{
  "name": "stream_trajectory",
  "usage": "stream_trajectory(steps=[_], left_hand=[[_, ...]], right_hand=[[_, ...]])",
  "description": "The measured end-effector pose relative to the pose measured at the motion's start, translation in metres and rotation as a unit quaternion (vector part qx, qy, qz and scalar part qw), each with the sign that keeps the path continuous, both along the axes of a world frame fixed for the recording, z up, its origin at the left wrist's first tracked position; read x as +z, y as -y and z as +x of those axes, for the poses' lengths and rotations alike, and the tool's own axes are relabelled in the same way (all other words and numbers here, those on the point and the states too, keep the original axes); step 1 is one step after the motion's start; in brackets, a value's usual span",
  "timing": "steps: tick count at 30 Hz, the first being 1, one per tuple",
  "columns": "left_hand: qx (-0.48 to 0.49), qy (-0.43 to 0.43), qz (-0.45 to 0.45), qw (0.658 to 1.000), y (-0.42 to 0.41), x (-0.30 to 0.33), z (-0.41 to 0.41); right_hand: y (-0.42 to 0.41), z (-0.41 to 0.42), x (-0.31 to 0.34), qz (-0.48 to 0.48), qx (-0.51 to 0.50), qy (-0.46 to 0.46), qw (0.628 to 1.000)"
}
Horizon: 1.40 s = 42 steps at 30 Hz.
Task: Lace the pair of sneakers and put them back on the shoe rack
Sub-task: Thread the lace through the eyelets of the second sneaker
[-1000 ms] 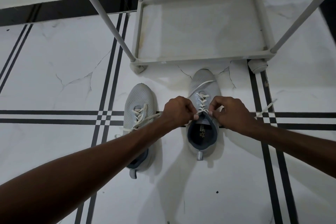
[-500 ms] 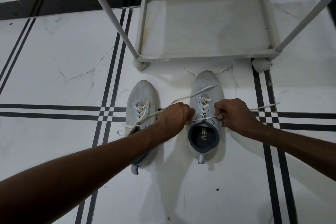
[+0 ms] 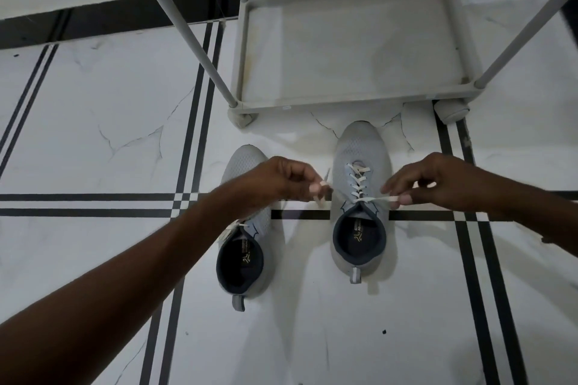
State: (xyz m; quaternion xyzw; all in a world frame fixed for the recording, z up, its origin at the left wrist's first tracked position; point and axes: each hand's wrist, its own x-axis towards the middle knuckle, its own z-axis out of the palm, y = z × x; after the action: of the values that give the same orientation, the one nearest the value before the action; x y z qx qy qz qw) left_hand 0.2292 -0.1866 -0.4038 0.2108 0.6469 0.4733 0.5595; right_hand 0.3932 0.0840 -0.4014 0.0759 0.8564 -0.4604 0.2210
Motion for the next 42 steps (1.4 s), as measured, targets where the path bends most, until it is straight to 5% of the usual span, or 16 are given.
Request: stream_trajectory(steps=[3,7,20,42], left_hand=[[0.026,0.058,0.034,0.997,-0.019,-0.007,0.009],[0.055,0.07,0.039,0.995,-0.042,-0.013,0.018],[0.145,0.024,-0.025,0.989,-0.064,-0.028,0.02],[0.195,0.1,-0.025,0.975,-0.058,-0.033,0.021]], right_hand=[[0.01,-0.003,0.003,-0.174,-0.065,0.016,0.983],[0.028,-0.008,-0.003,-0.248,-0.135,0.006,0.959],[0.05,-0.012,-0.014,-0.146,-0.25,-0.104,0.951],[0.048,-0.008,-0.019,-0.083,-0.286,-0.095,0.95]])
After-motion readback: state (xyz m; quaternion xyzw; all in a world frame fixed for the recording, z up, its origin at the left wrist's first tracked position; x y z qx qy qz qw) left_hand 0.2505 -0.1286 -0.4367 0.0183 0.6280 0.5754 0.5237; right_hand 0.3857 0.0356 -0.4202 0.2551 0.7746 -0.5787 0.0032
